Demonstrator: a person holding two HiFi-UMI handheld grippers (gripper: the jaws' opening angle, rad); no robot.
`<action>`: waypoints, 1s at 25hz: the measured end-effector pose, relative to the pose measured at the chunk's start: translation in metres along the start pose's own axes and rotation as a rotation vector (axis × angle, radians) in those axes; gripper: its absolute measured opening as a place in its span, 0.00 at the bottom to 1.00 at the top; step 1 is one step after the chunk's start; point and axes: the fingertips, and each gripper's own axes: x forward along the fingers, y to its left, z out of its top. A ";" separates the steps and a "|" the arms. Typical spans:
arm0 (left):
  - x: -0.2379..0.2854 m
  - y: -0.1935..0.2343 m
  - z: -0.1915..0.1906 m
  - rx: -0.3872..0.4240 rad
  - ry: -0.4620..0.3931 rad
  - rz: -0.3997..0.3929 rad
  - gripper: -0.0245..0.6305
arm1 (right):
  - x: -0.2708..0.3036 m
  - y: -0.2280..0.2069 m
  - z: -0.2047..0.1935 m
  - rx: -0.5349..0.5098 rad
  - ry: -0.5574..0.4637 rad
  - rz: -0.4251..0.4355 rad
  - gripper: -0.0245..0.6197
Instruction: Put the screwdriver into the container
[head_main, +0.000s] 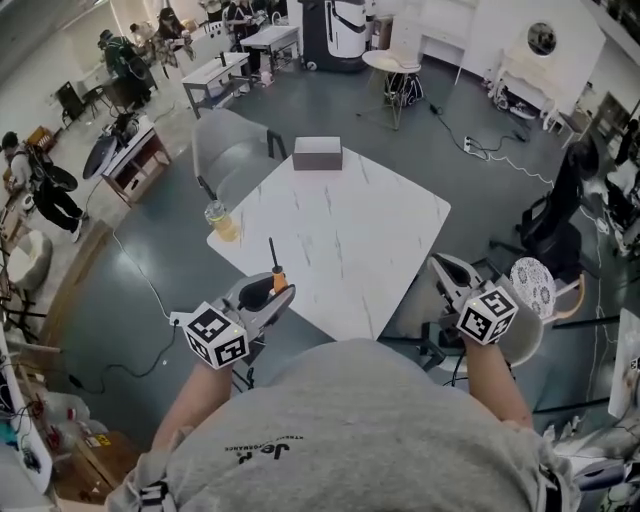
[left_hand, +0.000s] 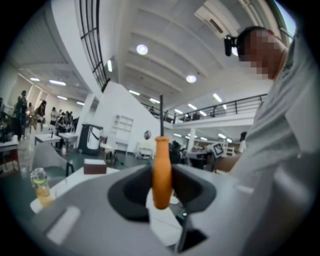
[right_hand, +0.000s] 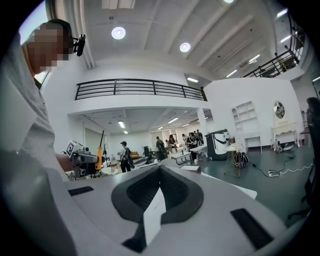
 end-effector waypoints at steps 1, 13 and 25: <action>-0.001 0.011 0.000 -0.002 0.001 -0.006 0.22 | 0.010 0.002 0.001 -0.001 0.006 -0.003 0.05; 0.012 0.102 0.002 -0.067 -0.008 -0.091 0.22 | 0.079 -0.003 0.011 0.004 0.067 -0.071 0.05; 0.042 0.135 -0.006 -0.110 -0.007 -0.068 0.22 | 0.108 -0.030 0.012 -0.002 0.123 -0.043 0.05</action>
